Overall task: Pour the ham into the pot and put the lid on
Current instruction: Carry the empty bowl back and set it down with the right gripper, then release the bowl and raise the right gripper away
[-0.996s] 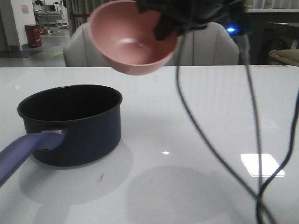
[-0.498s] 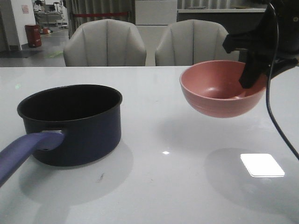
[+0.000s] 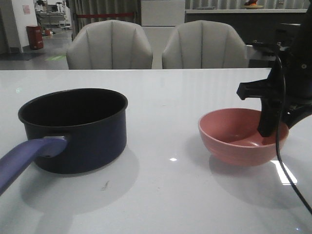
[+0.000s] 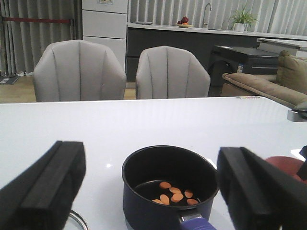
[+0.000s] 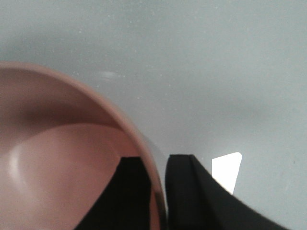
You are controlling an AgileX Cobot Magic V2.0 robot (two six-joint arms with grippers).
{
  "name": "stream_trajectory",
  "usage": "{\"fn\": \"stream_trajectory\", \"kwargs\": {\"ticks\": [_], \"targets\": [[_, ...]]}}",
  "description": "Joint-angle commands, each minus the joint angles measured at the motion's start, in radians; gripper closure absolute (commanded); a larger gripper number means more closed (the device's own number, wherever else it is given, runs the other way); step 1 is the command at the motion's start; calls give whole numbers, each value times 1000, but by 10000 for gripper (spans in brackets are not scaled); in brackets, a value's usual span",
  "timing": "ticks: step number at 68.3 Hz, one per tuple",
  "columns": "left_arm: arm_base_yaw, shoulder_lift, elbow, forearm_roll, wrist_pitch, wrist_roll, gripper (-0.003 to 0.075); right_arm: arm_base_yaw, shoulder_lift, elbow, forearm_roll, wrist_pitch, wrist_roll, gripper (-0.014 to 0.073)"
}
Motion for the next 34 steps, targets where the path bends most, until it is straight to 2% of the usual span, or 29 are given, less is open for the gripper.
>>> {"fn": "stream_trajectory", "kwargs": {"ticks": [1,7,11,22,34], "targets": [[-7,21,-25,-9,-75,-2,115,-4,-42,-26,6,-16,-17,216],[-7,21,-25,-9,-75,-2,115,-4,-65,-29,6,-15,-45,136],[-7,21,-25,-9,-75,-2,115,-4,-99,-29,6,-22,-67,116],[-7,21,-25,-9,-75,-2,115,1,-249,-19,6,-57,-89,118],[-7,21,-25,-9,-75,-2,115,62,-483,75,6,-203,-106,118]]}}
